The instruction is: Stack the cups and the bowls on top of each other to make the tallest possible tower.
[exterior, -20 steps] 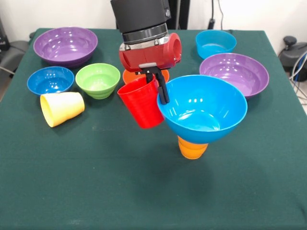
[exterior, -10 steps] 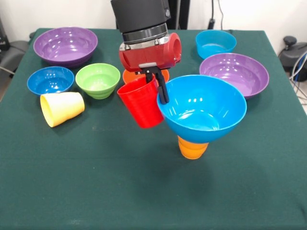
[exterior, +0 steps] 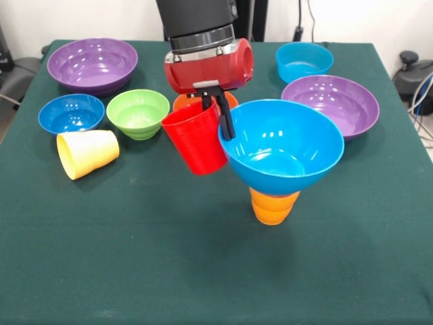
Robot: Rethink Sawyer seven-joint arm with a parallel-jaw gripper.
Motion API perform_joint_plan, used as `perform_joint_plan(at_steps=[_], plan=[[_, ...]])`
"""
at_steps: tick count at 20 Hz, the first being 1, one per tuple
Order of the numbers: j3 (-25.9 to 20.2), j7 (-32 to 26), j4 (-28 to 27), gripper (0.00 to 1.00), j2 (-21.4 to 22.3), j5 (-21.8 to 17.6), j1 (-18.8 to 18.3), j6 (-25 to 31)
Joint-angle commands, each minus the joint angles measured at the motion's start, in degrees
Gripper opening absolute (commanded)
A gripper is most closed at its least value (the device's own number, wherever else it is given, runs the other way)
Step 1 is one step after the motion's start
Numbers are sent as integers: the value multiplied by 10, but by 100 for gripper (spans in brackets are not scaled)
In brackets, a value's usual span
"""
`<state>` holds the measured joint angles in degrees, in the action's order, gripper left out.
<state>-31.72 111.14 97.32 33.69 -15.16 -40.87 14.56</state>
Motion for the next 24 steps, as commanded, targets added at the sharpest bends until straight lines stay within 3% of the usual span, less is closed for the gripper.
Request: perform_joint_plan(at_steps=[1,24], plan=[[13,-39,10,0,7,-39,0,73],[-14,-38,-2,0,-17,-40,-12,54]])
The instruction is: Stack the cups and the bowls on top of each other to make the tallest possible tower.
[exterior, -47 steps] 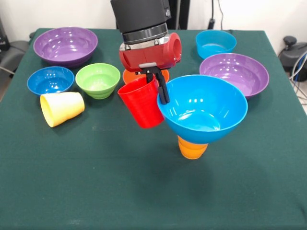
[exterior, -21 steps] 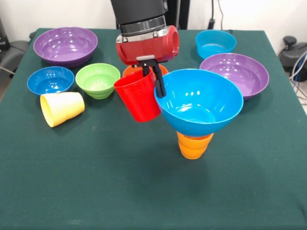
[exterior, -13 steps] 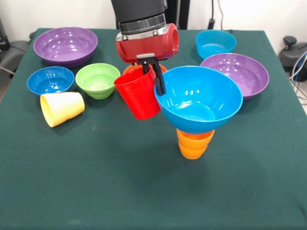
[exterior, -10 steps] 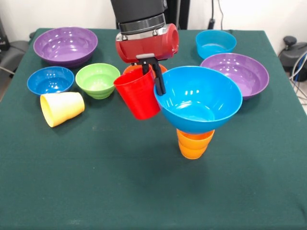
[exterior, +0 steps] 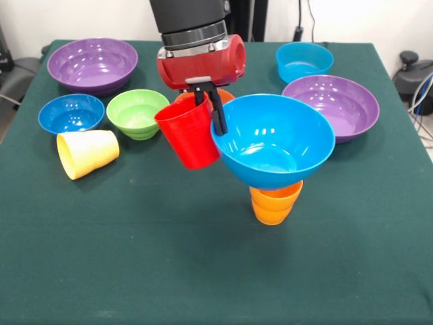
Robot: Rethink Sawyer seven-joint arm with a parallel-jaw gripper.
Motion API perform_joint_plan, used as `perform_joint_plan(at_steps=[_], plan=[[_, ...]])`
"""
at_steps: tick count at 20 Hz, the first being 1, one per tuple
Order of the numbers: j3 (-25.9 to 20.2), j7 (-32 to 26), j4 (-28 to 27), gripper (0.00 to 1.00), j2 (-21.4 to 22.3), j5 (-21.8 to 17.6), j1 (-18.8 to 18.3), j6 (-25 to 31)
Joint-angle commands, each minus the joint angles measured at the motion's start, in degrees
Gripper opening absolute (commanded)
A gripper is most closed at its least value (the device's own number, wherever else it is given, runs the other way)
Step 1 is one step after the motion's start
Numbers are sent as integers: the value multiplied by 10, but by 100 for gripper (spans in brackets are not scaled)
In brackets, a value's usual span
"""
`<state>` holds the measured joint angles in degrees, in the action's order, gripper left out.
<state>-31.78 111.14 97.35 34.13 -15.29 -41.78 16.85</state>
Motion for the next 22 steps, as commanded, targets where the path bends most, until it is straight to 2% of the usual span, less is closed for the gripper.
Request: perform_joint_plan(at_steps=[1,14,22], plan=[[-15,-39,-4,0,-24,-40,-3,30],[8,-10,-15,0,-20,-43,24,5],[29,18,8,0,-4,-42,40,-14]])
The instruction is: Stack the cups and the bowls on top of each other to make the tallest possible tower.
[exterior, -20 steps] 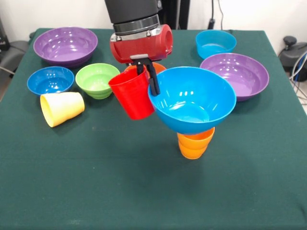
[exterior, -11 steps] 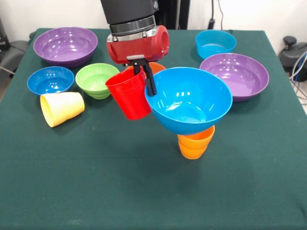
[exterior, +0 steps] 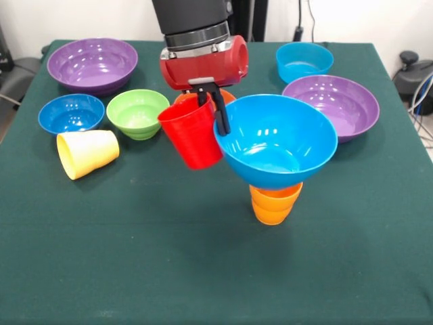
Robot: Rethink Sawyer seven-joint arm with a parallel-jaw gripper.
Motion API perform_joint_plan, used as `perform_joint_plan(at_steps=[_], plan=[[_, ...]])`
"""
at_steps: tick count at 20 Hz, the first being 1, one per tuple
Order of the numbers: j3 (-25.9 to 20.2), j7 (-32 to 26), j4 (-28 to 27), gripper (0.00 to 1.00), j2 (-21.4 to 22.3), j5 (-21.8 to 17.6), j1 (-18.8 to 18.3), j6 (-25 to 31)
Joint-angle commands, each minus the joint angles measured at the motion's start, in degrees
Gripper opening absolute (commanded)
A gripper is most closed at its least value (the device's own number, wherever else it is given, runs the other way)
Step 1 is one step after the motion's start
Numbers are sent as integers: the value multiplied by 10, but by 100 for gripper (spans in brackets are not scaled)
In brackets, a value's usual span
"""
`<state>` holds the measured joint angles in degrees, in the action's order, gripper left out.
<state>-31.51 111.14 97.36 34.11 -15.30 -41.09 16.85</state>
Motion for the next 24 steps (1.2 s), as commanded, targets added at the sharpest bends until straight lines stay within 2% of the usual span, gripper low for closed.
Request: perform_joint_plan(at_steps=[1,10,14,24], plan=[[26,18,8,0,-5,-43,34,-15],[10,8,3,0,-20,-41,28,-26],[18,8,-21,0,-33,-45,34,-36],[31,11,-25,0,-29,-45,40,-34]])
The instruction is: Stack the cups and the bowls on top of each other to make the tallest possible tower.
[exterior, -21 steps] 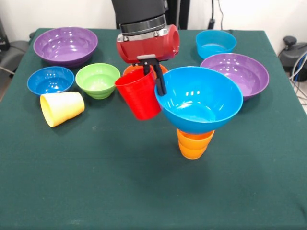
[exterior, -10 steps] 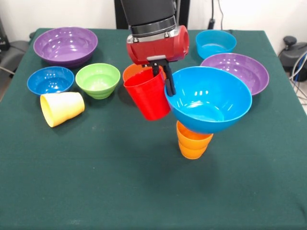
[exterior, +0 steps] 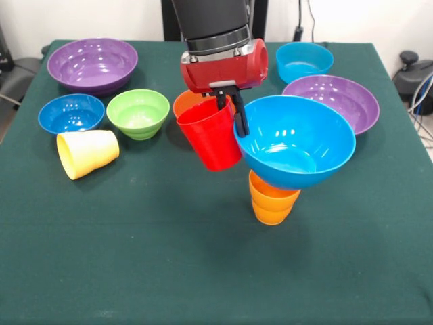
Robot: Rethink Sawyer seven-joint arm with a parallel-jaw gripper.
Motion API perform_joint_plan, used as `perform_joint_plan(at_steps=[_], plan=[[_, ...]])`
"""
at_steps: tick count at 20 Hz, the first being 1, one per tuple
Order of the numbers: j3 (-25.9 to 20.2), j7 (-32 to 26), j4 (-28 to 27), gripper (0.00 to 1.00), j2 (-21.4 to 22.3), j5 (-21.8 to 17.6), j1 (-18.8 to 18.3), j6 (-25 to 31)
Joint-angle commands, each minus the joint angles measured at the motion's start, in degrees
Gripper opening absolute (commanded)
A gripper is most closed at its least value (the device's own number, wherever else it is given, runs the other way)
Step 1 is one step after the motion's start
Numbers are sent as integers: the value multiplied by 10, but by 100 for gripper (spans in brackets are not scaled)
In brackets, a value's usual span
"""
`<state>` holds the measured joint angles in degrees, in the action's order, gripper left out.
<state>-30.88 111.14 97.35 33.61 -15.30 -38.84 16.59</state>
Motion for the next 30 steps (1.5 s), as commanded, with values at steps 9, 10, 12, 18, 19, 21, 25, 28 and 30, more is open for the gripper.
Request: perform_joint_plan(at_steps=[9,10,12,18,19,21,25,28,30], plan=[[17,-1,-31,0,-36,-50,10,-36],[17,-6,-31,0,-36,-52,9,-31],[14,-12,-32,0,-38,-54,6,-29],[28,-6,-47,0,-41,-66,13,-43],[25,-9,-48,0,-42,-67,11,-42],[26,-8,-51,0,-44,-74,11,-45],[21,-5,-65,0,-53,-73,7,-43],[18,-11,-81,0,-60,-74,10,-36],[22,-6,-82,0,-59,-75,11,-41]])
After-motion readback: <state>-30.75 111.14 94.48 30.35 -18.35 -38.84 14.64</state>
